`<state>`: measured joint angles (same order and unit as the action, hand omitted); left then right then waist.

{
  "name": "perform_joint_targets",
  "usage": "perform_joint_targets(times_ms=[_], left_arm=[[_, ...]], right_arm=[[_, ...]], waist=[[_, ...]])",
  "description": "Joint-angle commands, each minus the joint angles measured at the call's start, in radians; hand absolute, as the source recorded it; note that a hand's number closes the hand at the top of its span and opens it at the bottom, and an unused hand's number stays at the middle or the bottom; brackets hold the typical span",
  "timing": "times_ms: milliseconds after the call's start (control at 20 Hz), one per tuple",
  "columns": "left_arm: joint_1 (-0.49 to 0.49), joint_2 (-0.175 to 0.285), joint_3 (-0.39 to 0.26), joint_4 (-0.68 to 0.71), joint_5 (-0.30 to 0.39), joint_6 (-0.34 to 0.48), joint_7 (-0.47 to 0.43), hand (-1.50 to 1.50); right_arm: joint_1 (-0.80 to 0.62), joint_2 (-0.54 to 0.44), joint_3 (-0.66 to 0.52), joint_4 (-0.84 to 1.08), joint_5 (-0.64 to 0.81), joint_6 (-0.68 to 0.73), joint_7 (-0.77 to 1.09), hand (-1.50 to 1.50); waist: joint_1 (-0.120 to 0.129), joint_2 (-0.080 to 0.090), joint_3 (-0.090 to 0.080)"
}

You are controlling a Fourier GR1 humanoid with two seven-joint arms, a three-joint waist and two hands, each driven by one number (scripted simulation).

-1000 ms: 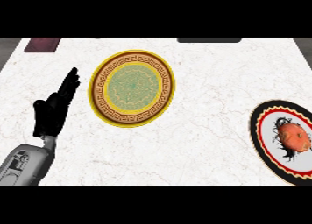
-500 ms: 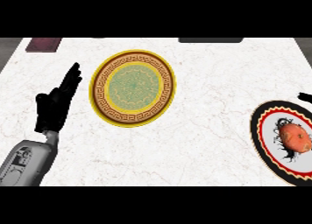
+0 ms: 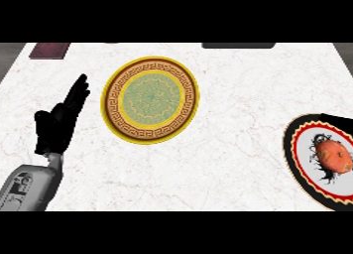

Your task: Pick the squash from the plate and place it in the plate

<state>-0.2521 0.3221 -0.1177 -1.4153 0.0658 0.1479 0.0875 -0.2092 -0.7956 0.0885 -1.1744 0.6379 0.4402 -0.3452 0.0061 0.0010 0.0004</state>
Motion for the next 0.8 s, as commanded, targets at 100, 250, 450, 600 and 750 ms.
perform_joint_targets(times_ms=[100,250,450,600,750], left_arm=[[-0.031,-0.060,0.020,0.071,-0.054,-0.006,-0.020,0.00],[0.032,-0.040,0.053,-0.016,-0.050,-0.037,-0.003,0.00],[-0.031,-0.063,0.075,0.110,-0.066,-0.067,-0.080,0.00],[-0.035,-0.064,0.055,0.004,-0.083,-0.052,0.042,0.00],[0.018,-0.141,0.011,-0.010,-0.143,0.008,0.009,0.00]], right_arm=[[-0.012,0.047,-0.006,0.103,0.113,-0.039,-0.060,-1.50],[-0.048,0.085,-0.021,0.150,0.146,-0.029,-0.060,-1.50],[-0.068,0.093,-0.021,0.232,0.205,-0.075,-0.107,-1.50],[-0.092,0.146,-0.045,0.279,0.203,-0.166,-0.154,1.50],[-0.128,0.152,-0.056,0.292,0.236,-0.173,-0.141,1.50]], waist=[[-0.006,0.000,0.000],[-0.002,-0.001,0.000],[-0.005,0.000,0.000],[-0.003,0.000,0.000],[-0.002,0.000,0.000]])
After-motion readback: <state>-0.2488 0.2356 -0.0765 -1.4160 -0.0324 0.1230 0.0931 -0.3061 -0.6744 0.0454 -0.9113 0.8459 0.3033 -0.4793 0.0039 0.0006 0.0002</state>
